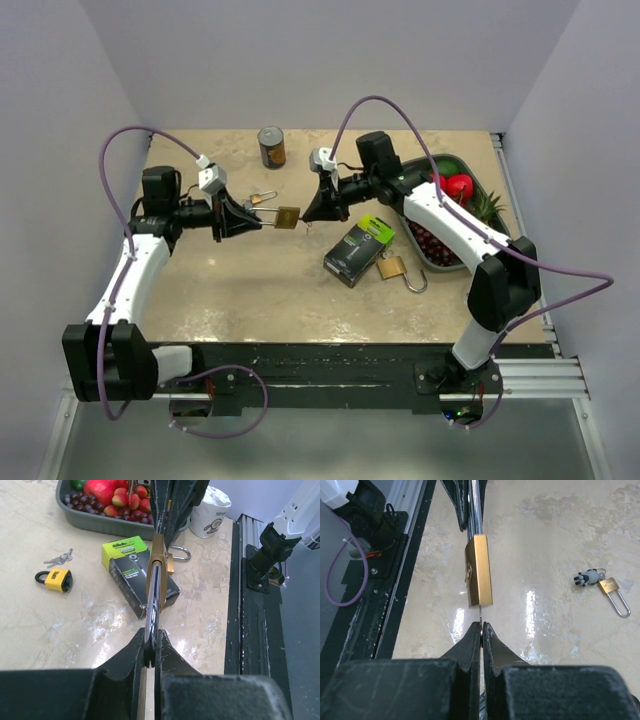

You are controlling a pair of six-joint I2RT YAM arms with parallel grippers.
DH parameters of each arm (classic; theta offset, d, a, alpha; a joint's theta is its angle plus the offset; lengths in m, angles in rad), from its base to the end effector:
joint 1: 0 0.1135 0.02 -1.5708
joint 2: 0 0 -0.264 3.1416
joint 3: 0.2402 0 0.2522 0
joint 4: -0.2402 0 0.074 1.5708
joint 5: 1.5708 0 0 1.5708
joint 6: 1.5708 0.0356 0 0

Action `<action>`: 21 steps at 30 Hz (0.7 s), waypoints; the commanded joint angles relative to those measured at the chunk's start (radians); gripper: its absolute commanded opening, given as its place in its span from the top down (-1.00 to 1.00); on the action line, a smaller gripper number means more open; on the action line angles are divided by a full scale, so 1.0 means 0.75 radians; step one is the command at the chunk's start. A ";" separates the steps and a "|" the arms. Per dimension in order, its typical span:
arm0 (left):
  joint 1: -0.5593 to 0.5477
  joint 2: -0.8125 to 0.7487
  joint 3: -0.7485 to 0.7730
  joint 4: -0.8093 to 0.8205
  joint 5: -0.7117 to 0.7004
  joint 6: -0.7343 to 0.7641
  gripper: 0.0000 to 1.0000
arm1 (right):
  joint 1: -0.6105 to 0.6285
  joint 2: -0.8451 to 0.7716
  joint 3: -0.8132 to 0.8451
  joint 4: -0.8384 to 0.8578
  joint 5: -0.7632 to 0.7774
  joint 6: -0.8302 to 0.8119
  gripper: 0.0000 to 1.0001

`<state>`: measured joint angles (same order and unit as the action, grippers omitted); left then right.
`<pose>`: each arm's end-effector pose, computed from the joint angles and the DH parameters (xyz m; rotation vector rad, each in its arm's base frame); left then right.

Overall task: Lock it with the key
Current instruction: Lock the lock, then place the key at the center of the board.

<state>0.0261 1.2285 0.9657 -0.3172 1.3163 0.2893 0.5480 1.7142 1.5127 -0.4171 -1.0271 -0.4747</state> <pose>0.2537 -0.0278 0.3110 0.9361 1.6074 -1.1649 0.3128 0.2266 0.3310 -1.4667 1.4406 1.1500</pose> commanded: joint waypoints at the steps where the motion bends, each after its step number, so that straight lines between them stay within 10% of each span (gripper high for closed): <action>1: 0.110 0.012 0.121 0.116 0.084 0.027 1.00 | -0.070 -0.042 -0.076 -0.111 0.062 -0.040 1.00; 21: 0.247 0.043 0.126 0.118 -0.088 0.056 1.00 | 0.036 0.142 -0.209 0.401 0.488 0.549 1.00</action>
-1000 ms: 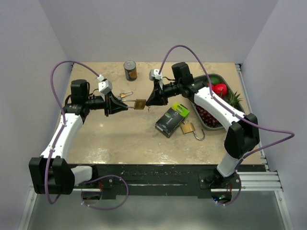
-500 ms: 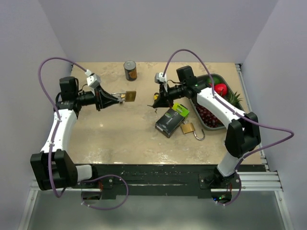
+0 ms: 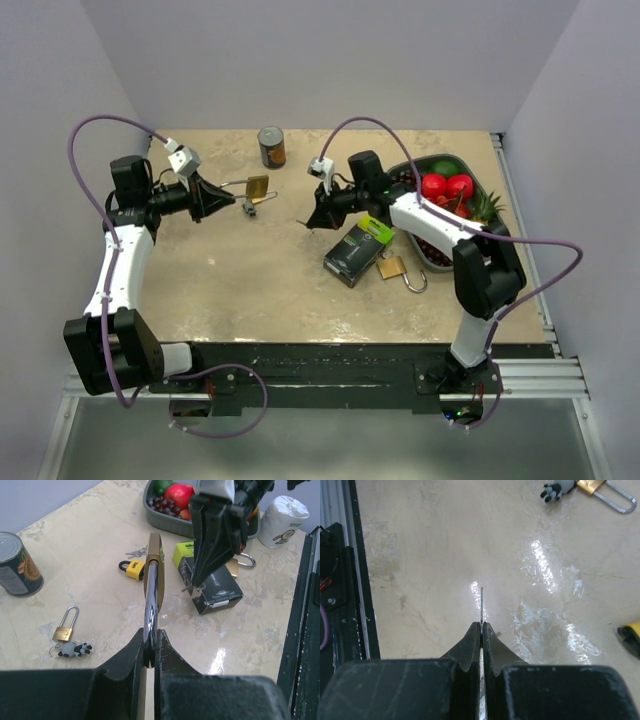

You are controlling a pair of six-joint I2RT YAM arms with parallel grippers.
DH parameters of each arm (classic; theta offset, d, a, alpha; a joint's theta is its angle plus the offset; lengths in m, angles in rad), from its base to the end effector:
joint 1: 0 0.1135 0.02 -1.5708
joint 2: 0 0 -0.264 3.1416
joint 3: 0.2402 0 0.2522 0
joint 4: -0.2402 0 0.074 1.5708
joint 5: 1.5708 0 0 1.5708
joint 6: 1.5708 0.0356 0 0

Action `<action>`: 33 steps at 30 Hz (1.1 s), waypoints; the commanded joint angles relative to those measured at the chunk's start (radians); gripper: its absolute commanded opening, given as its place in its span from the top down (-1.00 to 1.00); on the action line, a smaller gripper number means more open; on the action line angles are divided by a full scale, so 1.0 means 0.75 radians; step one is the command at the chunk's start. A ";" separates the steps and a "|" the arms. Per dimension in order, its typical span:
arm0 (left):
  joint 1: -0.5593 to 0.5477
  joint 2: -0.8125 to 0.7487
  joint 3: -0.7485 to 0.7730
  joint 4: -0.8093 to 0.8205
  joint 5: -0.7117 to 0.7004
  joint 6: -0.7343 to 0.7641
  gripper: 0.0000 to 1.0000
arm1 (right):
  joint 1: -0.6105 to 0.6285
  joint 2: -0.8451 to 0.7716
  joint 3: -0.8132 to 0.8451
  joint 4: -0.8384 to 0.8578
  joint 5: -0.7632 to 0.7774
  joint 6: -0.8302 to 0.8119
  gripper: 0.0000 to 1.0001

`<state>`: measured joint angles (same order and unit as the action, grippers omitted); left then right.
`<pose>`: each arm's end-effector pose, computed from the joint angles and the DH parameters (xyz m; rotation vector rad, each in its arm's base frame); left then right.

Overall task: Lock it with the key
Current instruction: Place the key at the center of the board.

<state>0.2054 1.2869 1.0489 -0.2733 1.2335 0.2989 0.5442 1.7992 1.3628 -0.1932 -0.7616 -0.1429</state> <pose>0.2742 0.0228 0.3255 0.7776 1.6505 -0.9108 0.3361 0.2321 0.2627 -1.1349 1.8742 1.0600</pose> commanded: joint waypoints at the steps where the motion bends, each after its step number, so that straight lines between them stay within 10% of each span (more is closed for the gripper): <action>1: 0.006 -0.033 0.015 0.048 0.018 0.051 1.00 | 0.064 0.033 -0.025 0.126 0.162 0.107 1.00; 25: 0.006 -0.018 -0.004 -0.265 -0.041 0.301 1.00 | 0.138 0.360 0.087 0.211 0.314 0.209 1.00; 33: 0.004 0.047 0.058 -0.509 -0.055 0.509 1.00 | 0.131 0.295 0.101 0.210 0.273 0.127 -0.25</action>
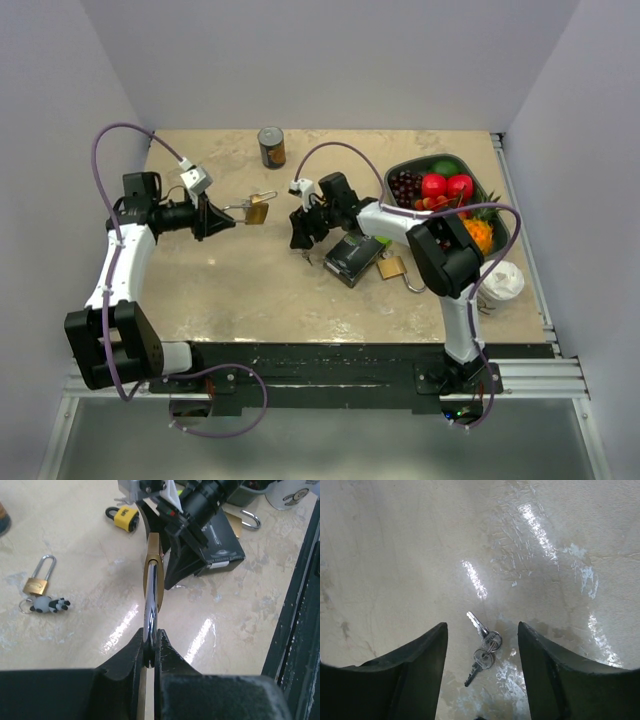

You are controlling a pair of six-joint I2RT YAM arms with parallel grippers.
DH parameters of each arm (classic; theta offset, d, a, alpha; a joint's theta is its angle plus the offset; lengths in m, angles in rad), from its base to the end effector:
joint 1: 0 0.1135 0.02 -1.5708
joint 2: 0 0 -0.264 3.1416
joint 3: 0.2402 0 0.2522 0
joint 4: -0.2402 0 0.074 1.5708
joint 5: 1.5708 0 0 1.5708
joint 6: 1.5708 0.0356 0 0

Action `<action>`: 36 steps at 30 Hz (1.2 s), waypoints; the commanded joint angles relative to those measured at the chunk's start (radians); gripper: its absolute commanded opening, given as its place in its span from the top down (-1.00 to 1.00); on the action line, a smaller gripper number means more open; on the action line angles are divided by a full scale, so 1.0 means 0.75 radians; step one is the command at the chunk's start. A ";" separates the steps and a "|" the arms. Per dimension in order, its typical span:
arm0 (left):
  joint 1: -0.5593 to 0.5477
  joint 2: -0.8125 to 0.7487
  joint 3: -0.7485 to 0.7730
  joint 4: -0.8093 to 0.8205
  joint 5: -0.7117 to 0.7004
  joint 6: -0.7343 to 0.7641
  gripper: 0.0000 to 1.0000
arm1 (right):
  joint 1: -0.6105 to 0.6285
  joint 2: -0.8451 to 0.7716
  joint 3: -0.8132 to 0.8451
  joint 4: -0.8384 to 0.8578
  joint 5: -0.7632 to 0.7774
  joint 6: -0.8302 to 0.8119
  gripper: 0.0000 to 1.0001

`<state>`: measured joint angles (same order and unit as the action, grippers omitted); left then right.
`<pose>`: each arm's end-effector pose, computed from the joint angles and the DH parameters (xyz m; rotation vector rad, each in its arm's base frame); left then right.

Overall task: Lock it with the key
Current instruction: Place the key at the center of the board, then place the lock at the center of the board.

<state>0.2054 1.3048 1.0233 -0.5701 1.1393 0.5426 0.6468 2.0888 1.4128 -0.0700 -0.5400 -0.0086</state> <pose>0.2623 0.0216 0.2909 0.7860 1.8341 -0.8902 0.3530 0.2895 0.1655 -1.0281 2.1383 0.9422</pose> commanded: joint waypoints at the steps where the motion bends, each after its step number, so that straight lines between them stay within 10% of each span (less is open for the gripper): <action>1: 0.002 0.031 0.104 -0.180 0.078 0.243 1.00 | -0.005 -0.108 0.029 0.054 -0.071 -0.058 -0.31; 10: -0.043 0.181 0.247 -0.754 0.140 0.819 1.00 | -0.003 -0.363 -0.080 0.124 -0.390 -0.334 -0.97; 23: -0.178 0.212 0.315 -0.905 0.172 1.005 1.00 | 0.115 -0.365 0.025 -0.134 -0.503 -0.629 -0.86; 30: -0.227 0.179 0.307 -0.870 0.162 1.001 1.00 | 0.142 -0.320 0.072 -0.162 -0.511 -0.612 -0.38; 34: -0.227 0.177 0.307 -0.819 0.181 0.950 1.00 | 0.146 -0.302 0.084 -0.181 -0.499 -0.600 0.19; 36: -0.227 0.164 0.305 -0.758 0.181 0.881 1.00 | 0.146 -0.296 0.094 -0.213 -0.499 -0.606 0.81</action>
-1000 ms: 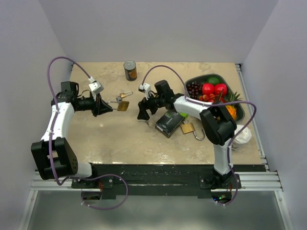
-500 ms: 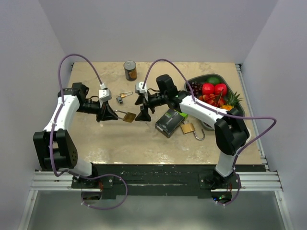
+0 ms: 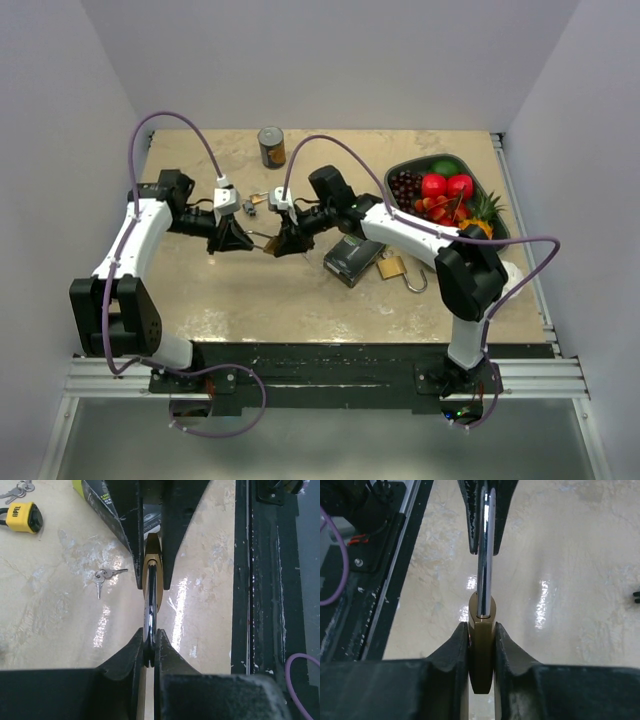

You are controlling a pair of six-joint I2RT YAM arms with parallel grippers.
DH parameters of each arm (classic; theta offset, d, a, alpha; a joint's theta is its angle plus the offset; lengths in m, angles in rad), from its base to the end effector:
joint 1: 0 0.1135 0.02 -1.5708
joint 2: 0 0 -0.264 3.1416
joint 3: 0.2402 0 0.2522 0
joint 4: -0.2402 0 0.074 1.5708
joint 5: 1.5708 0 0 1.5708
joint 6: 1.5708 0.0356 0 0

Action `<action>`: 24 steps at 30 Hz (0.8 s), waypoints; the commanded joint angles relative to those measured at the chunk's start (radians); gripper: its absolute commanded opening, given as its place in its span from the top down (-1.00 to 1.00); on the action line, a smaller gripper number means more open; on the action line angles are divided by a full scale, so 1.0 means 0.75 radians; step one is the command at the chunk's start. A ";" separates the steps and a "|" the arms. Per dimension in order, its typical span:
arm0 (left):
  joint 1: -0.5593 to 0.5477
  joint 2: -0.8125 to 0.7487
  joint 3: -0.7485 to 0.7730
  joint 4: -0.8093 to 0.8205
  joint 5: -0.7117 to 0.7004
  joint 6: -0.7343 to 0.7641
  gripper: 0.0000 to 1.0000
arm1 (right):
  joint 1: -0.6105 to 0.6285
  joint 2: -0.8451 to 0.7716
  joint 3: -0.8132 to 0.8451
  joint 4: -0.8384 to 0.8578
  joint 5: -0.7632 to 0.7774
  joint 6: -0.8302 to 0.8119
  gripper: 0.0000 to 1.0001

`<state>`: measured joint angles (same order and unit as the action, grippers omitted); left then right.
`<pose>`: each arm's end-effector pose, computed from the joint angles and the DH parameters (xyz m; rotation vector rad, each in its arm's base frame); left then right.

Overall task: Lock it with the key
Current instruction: Place the lock at the center of the board.

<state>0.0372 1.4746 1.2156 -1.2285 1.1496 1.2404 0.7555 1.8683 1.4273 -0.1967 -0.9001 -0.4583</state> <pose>0.2552 -0.0230 0.2833 1.2765 1.7560 -1.0746 0.2879 0.3095 0.2584 -1.6098 1.4268 1.1545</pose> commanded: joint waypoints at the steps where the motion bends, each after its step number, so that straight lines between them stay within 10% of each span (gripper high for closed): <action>1: -0.003 -0.066 0.046 0.149 0.163 -0.081 1.00 | 0.003 -0.002 0.075 -0.047 -0.015 0.004 1.00; 5: 0.016 -0.119 -0.011 0.394 0.153 -0.379 0.33 | -0.013 -0.028 0.026 0.065 0.034 0.177 1.00; 13: 0.104 -0.417 -0.358 1.760 -0.196 -1.855 -0.98 | -0.130 -0.075 -0.079 0.630 0.326 0.882 1.00; 18: 0.053 -0.440 -0.461 1.943 -0.487 -2.406 -0.98 | -0.130 -0.100 -0.109 0.755 0.500 1.059 1.00; 24: -0.168 -0.412 -0.363 1.766 -0.855 -2.480 -0.98 | -0.085 -0.084 -0.077 0.792 0.562 1.135 1.00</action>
<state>0.0124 1.1500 0.8864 0.0990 0.7238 -0.4492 0.6533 1.8709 1.3342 0.2417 -0.5182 0.2985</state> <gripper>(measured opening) 0.989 0.219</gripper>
